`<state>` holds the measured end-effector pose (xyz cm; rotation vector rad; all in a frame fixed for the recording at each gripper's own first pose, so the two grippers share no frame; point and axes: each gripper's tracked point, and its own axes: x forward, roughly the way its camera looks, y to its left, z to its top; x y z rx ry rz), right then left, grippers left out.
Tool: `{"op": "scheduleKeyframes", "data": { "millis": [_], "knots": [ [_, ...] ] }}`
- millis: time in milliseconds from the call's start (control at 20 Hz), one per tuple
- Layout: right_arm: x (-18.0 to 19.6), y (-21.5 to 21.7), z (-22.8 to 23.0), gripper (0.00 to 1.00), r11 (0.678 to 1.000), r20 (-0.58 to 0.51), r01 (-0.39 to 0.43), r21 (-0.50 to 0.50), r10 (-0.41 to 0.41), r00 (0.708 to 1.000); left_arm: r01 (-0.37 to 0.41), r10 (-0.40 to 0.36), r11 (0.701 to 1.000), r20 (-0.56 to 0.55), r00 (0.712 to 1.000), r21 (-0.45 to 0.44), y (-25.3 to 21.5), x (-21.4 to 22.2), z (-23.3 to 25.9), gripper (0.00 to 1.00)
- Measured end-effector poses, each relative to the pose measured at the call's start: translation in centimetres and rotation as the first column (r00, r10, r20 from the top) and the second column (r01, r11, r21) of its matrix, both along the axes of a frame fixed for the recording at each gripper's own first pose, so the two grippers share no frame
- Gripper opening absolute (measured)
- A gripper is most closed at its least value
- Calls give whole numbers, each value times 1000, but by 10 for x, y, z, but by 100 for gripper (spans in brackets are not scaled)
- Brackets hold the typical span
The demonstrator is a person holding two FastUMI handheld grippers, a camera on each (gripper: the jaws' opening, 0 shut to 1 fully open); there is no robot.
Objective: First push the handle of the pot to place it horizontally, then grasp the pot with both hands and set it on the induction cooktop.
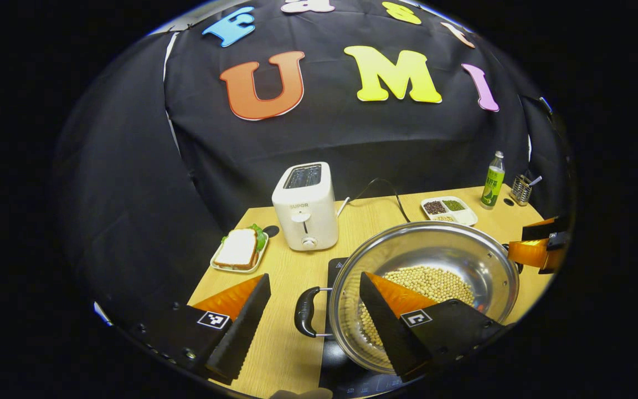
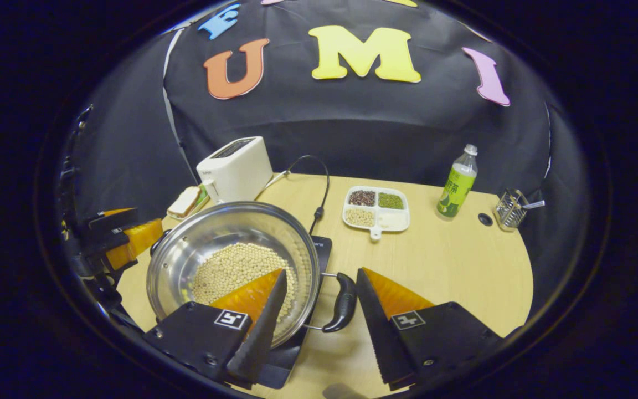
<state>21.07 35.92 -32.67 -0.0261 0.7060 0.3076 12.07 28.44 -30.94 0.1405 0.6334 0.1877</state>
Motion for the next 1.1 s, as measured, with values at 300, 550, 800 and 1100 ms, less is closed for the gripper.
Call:
{"op": "scheduleKeyframes", "data": {
  "millis": [300,550,800,1100],
  "knots": [
    [-17,-17,35,80,1000,72,5,1,-5,997,22,-25,999,88,996,31,-14,-9,46,96],
    [-34,-39,76,80,1000,150,25,10,-26,988,47,-53,998,180,982,39,-37,-22,96,96],
    [-57,-65,129,96,998,245,47,42,-56,968,72,-72,997,269,961,11,-73,-37,145,96],
    [-87,-116,197,100,995,362,75,71,-96,927,117,-111,993,369,923,7,-132,-49,209,96]
  ]
}}
